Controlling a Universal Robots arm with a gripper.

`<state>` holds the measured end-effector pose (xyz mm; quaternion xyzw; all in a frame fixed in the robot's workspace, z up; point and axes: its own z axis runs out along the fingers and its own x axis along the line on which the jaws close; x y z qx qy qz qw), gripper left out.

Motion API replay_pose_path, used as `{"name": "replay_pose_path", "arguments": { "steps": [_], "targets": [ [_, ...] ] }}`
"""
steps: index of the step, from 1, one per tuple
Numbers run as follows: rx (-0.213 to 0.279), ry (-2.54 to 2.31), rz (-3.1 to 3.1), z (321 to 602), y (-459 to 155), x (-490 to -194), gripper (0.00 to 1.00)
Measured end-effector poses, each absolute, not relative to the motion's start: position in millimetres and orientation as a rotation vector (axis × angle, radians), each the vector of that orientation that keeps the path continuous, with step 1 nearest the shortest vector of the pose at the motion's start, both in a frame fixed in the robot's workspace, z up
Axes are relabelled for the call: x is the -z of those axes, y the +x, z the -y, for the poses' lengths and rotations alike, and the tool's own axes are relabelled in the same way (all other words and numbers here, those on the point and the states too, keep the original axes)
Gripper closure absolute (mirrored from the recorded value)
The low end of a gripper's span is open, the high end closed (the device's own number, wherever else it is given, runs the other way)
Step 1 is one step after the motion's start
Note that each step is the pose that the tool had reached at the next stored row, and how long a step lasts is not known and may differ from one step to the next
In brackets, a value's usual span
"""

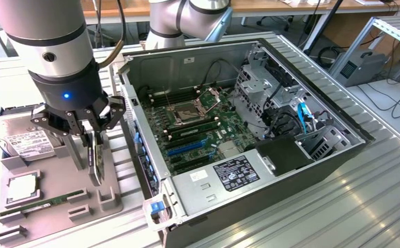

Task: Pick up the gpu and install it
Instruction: 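Pick up the gpu and move the gpu toward the slot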

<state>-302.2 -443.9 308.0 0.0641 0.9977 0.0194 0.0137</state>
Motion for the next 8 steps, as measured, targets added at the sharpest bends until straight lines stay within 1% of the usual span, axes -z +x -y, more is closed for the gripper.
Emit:
{"name": "replay_pose_path", "arguments": {
  "steps": [8],
  "targets": [
    [-0.060,0.200,-3.107,443.9,-302.2,-312.1,0.72]
  ]
}}
